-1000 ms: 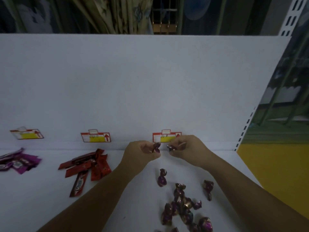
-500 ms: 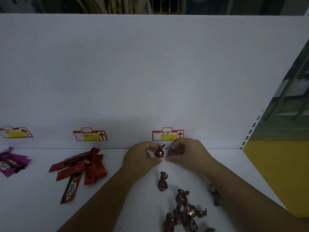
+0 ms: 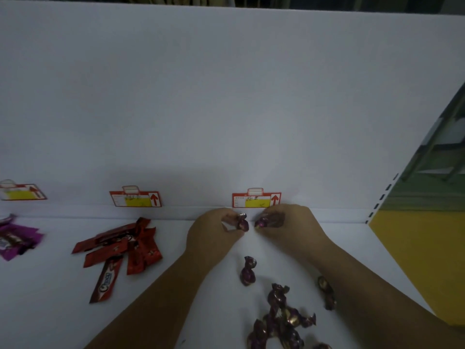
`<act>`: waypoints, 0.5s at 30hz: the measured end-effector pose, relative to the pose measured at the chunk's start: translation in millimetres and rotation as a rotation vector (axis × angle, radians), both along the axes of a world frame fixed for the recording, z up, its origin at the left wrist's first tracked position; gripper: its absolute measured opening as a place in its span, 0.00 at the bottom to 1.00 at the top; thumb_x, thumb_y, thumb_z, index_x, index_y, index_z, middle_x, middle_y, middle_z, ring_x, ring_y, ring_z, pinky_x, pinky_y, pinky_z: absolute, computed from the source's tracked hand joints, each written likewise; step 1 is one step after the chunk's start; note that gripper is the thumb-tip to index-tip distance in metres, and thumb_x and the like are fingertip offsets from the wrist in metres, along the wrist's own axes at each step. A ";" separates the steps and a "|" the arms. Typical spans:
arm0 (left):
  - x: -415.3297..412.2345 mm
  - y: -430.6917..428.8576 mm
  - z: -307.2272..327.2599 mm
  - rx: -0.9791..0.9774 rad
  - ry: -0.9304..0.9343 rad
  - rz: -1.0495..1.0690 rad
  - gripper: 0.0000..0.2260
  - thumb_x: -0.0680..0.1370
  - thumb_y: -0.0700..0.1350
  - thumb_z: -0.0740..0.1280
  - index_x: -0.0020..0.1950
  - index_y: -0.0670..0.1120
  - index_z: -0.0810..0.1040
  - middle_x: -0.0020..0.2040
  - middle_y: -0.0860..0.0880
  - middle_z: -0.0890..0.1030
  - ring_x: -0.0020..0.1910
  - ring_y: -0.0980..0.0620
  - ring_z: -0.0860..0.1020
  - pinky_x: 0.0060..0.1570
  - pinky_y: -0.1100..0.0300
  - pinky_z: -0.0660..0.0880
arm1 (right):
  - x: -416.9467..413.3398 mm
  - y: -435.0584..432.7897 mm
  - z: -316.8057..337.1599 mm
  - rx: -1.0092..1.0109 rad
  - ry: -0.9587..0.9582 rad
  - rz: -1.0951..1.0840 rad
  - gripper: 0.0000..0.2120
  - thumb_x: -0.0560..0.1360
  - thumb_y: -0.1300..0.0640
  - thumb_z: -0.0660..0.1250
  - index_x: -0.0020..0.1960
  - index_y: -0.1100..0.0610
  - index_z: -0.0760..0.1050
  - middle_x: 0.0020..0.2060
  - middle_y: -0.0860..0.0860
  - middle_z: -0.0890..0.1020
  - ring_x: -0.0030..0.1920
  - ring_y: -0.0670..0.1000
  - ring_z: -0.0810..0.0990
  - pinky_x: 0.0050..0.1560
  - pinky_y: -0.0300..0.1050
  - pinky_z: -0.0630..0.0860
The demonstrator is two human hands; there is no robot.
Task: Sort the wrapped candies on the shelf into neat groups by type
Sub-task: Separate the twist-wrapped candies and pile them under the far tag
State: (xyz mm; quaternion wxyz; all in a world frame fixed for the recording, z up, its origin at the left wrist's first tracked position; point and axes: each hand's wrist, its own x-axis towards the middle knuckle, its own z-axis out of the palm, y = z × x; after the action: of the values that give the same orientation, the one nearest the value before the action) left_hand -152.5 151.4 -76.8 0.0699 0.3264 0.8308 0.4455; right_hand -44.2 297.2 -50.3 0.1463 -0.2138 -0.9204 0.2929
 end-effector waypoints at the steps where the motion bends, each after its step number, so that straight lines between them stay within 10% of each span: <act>1: -0.3 0.4 -0.8 -0.004 -0.003 0.005 0.10 0.66 0.46 0.75 0.38 0.59 0.77 0.38 0.60 0.81 0.30 0.63 0.72 0.40 0.62 0.72 | -0.2 -0.8 0.3 0.017 -0.009 -0.016 0.09 0.67 0.51 0.75 0.46 0.51 0.82 0.42 0.48 0.84 0.44 0.46 0.81 0.52 0.42 0.76; 15: 1.2 7.0 -1.3 -0.122 0.103 0.103 0.10 0.69 0.56 0.72 0.47 0.53 0.82 0.30 0.60 0.72 0.34 0.61 0.72 0.32 0.65 0.64 | -1.8 -4.9 -2.3 0.105 -0.089 0.005 0.07 0.74 0.58 0.66 0.46 0.54 0.83 0.42 0.52 0.83 0.43 0.51 0.79 0.45 0.39 0.72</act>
State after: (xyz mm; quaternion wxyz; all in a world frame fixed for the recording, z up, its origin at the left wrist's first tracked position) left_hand -151.3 158.4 -78.1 0.0238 0.3010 0.8745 0.3795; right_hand -46.0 292.3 -52.6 0.1156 -0.2163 -0.9405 0.2350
